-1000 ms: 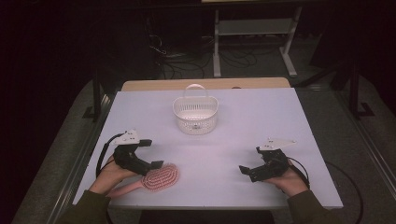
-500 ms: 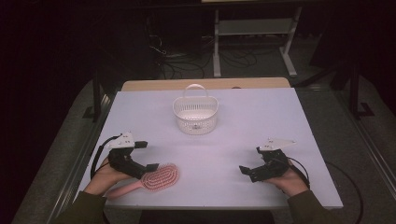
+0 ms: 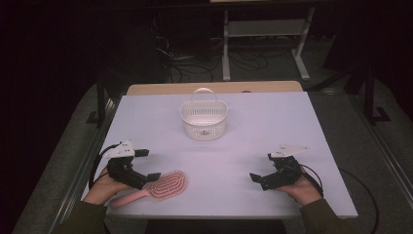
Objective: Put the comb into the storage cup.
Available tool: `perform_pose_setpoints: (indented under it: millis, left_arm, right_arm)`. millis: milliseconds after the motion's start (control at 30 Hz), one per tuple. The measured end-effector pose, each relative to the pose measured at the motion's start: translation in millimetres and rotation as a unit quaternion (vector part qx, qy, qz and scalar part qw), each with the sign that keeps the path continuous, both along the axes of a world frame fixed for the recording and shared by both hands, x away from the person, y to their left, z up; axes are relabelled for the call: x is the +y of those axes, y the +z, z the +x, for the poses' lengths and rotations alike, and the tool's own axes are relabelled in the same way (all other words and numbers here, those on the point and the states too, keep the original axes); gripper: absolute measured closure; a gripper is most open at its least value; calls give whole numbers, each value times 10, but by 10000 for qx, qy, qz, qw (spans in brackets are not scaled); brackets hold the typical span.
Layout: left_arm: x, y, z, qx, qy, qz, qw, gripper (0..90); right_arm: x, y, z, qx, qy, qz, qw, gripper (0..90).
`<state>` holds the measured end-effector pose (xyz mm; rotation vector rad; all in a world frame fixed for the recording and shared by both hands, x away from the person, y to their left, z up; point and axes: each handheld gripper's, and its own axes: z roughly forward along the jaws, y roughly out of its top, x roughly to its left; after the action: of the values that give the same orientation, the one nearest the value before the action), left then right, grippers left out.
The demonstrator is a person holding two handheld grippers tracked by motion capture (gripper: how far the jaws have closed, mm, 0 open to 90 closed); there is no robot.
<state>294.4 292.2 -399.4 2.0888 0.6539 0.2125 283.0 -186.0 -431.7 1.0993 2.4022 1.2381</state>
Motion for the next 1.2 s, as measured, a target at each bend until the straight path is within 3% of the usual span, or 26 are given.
perform_pose_setpoints:
  millis: [667, 1200]
  left_arm:
    - [183, -14, -96, -1, 134, -17, 9999, 2]
    - [210, -69, -172, 70, 80, 265, 9996, 2]
  right_arm:
    - [-2, 2, -2, -9, -6, -6, 10000, 0]
    - [1, 1, 3, -6, -1, -6, 10000, 0]
